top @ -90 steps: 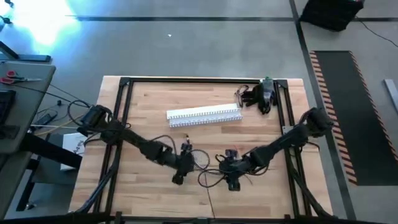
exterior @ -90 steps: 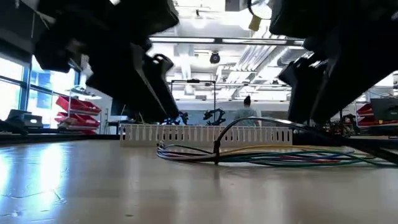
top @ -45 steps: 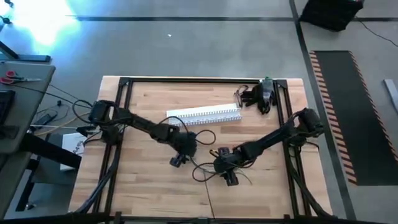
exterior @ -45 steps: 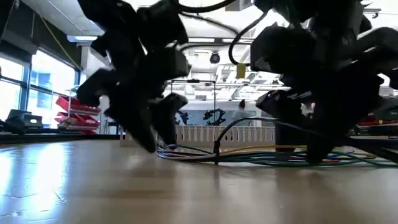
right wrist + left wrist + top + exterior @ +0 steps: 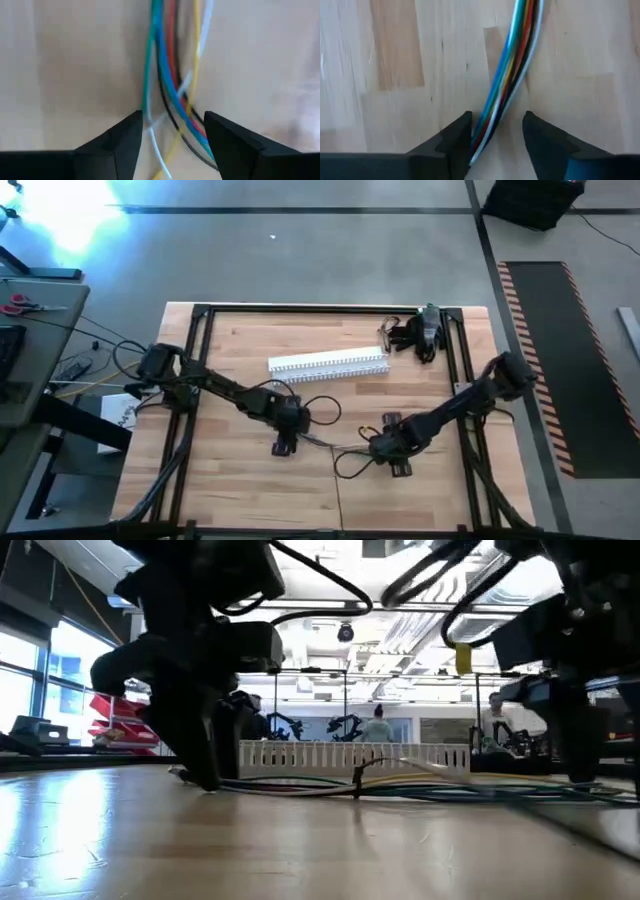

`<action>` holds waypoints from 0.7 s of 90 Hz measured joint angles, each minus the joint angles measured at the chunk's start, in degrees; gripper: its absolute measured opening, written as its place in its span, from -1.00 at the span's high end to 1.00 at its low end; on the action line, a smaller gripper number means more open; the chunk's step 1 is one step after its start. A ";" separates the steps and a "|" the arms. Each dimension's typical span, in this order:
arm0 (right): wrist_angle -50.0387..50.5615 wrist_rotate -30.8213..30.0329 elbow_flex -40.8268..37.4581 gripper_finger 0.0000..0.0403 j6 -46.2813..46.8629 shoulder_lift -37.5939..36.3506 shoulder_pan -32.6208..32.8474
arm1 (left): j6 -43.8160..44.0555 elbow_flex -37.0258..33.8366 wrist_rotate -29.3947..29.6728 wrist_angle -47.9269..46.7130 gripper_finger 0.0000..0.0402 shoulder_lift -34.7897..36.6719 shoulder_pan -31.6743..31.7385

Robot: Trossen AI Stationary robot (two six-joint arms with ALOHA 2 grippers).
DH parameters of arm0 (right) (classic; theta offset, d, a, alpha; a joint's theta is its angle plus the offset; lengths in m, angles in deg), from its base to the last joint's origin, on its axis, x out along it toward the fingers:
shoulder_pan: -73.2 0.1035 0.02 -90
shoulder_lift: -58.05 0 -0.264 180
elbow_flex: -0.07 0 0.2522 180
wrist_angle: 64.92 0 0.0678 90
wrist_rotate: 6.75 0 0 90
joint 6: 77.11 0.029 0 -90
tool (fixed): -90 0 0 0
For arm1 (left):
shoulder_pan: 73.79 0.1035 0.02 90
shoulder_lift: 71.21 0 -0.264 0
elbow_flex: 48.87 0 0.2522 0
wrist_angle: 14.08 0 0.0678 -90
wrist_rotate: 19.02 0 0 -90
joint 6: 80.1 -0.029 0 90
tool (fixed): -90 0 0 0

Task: Ziptie cables
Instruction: Put the ziptied cables into the white cable duct

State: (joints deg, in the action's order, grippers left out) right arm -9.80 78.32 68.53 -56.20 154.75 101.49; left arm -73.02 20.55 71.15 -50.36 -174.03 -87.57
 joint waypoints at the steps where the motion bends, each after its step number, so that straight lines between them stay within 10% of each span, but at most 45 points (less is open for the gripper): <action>1: 0.18 -0.49 0.01 0.01 0.04 -0.25 0.00 | 0.10 0.00 0.03 -0.07 0.34 0.01 -0.07; 27: -3.23 -6.23 0.15 0.01 -0.48 -7.88 -1.34 | 1.28 2.93 0.51 -8.24 0.95 0.42 -0.98; 63: 14.82 -21.62 0.22 0.01 10.74 -23.25 -0.83 | 3.54 21.45 17.22 -39.27 1.00 0.42 -3.26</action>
State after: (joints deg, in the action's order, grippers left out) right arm 5.03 56.70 68.75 -45.46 131.50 100.66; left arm -69.49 42.01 88.37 -89.63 -173.62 -90.83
